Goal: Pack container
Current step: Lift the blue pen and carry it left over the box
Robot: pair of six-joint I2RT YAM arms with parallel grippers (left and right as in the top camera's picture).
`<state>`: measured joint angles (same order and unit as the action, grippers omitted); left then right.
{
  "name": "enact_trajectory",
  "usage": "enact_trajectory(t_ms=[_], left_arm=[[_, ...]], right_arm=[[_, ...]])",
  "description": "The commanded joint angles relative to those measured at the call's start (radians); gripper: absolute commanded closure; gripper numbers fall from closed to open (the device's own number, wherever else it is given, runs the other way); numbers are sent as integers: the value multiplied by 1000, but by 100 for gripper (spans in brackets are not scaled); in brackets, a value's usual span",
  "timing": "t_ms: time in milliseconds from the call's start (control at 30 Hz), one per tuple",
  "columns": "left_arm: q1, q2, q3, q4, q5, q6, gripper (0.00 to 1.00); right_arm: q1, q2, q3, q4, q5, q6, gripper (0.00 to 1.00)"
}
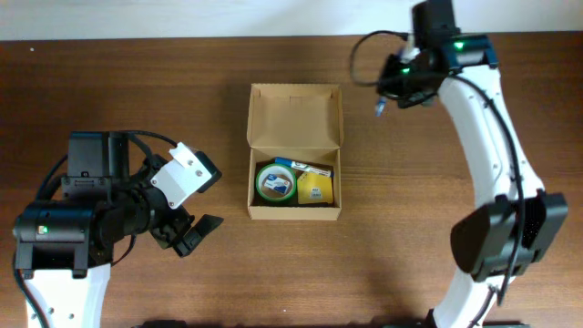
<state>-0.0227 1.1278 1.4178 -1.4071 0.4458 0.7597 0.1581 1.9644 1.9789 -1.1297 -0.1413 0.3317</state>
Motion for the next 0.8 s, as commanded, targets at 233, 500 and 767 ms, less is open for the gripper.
enact_trajectory(t_ms=[233,500,767], left_arm=[[6,-1,18,0,18,13,0],[6,-1,18,0,18,13,0],[6,-1,18,0,18,13,0]], right_arm=[[258,-52,3,-89,-5,-686,96],[392,-45,3,-261,-6,-1019,96],[472,-42,-86,-329,-6,-1181,96]])
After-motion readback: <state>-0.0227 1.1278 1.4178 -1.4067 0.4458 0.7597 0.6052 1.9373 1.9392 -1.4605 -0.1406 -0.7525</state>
